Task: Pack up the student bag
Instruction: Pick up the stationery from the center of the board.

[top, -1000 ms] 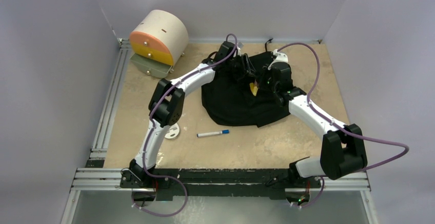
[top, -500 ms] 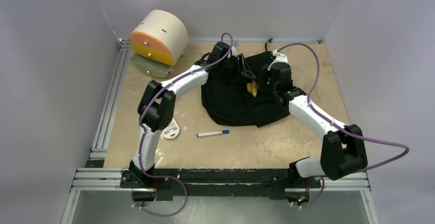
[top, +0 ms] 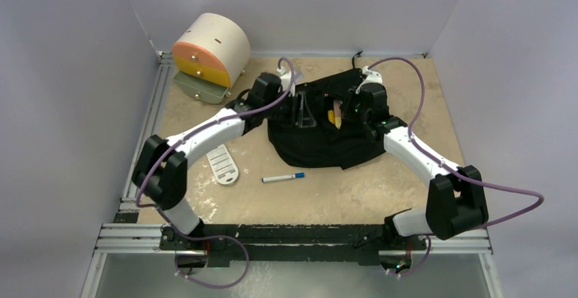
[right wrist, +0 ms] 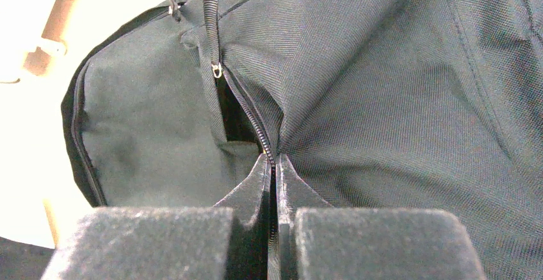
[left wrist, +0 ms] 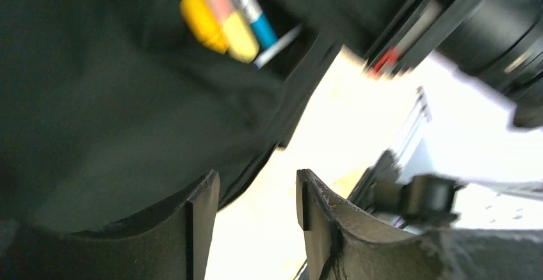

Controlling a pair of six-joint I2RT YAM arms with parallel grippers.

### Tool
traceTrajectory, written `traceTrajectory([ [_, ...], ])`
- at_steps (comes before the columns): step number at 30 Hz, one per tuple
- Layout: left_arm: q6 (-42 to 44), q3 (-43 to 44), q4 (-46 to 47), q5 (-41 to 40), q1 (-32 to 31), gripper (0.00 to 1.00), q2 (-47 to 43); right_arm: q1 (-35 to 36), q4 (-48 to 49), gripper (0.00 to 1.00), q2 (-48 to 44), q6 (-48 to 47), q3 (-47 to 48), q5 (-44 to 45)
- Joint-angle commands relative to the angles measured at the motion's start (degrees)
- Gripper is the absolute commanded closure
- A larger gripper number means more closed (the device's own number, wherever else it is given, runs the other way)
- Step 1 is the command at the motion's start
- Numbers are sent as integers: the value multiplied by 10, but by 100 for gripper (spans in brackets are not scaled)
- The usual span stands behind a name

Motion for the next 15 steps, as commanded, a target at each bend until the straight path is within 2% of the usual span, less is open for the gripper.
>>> traceTrajectory([
  [1,138,-120,-4,-46,-15,53,-88,5,22,100,-16,7,5,-12],
  [4,167,-181,-25,-97,-41,51,-122,5,22,100,-13,7,7,-17],
  [8,178,-237,-33,-162,-78,42,-139,5,22,100,-12,6,9,-21],
  [15,196,-245,-55,-232,-121,35,-104,5,15,100,-13,6,12,-23],
])
